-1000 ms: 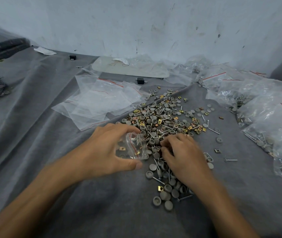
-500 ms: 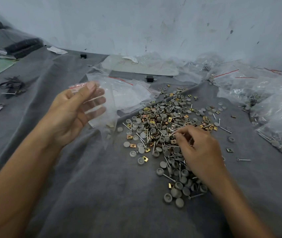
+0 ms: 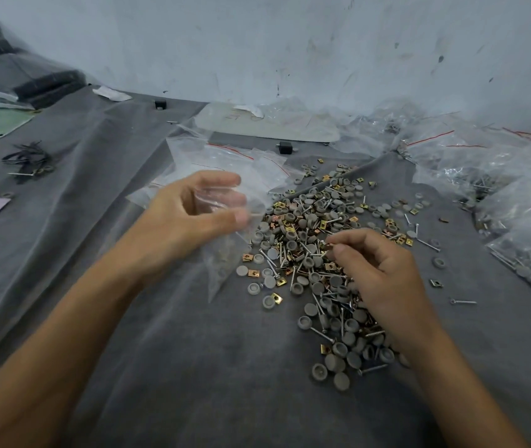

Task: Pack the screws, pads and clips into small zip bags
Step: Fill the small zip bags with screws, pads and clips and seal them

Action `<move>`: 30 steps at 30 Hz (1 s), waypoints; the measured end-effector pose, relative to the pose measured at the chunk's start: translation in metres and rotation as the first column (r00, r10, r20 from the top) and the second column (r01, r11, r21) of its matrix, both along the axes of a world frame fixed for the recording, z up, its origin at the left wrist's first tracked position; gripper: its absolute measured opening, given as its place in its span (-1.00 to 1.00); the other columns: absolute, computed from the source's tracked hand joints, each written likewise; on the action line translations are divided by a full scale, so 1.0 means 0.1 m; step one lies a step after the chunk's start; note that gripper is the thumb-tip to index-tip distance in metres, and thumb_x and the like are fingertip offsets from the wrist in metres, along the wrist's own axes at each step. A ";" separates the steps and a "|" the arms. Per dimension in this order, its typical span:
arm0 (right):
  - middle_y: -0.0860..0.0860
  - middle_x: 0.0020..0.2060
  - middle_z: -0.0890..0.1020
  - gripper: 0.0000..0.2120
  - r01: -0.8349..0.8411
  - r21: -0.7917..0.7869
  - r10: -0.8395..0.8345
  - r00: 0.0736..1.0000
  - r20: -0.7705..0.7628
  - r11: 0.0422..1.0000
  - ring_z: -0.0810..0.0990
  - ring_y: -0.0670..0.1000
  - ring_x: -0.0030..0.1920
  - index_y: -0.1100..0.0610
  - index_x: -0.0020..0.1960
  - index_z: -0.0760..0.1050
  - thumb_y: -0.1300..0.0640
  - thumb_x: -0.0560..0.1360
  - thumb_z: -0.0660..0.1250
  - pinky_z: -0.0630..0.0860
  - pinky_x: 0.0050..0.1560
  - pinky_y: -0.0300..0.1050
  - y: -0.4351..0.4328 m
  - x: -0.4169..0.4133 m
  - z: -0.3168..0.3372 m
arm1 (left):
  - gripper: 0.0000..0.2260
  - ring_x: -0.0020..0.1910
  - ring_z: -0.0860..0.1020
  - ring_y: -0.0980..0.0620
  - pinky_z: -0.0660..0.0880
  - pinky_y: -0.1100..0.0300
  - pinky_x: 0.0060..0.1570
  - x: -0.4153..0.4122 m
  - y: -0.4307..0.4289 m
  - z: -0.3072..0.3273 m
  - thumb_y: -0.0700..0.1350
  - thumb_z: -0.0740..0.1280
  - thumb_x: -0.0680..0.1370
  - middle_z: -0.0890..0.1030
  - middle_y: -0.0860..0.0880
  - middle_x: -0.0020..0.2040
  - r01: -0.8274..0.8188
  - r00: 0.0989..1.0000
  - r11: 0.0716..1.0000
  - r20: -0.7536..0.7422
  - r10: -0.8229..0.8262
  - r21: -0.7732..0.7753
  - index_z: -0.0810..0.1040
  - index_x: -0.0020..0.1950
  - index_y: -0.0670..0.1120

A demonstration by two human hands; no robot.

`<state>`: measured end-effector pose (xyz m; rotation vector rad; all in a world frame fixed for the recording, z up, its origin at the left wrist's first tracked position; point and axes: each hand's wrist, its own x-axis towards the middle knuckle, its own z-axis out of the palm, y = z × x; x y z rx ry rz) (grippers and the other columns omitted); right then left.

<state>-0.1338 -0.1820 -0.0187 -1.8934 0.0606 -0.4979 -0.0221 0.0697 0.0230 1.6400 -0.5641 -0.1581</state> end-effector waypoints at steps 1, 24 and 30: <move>-0.07 -0.11 0.72 -0.83 -0.028 0.045 0.027 1.000 0.005 0.999 0.68 -0.08 -0.09 -0.13 0.03 0.66 0.13 0.61 0.36 0.59 -0.21 -0.25 0.00 -0.01 0.02 | -0.40 0.02 0.69 0.06 0.58 0.32 -0.04 -0.03 -0.03 -0.01 0.06 0.65 0.31 0.71 0.01 0.11 0.024 1.000 0.998 0.016 -0.025 0.050 0.55 0.29 0.01; -0.04 -0.25 0.58 -0.88 -0.086 0.054 0.087 0.996 -0.022 0.995 0.47 -0.14 -0.26 -0.11 0.07 0.67 0.05 0.60 0.39 0.49 -0.22 -0.21 -0.13 -0.02 0.01 | -0.93 0.01 0.62 0.08 0.57 -0.03 0.19 0.17 0.06 0.04 -0.09 0.34 0.57 0.66 0.02 0.02 -0.097 0.952 0.839 -0.295 -0.078 -0.536 0.61 0.00 0.01; -0.04 -0.15 0.65 -0.83 -0.078 0.005 0.078 0.995 -0.057 0.997 0.52 -0.13 -0.24 -0.14 0.10 0.66 -0.07 0.55 0.37 0.54 -0.20 -0.10 -0.13 0.00 -0.03 | -0.86 0.16 0.63 0.03 0.57 -0.06 0.20 0.25 0.24 0.07 -0.07 0.42 0.54 0.67 -0.01 0.04 -0.266 0.814 0.533 -0.484 -0.322 -0.803 0.69 -0.06 -0.13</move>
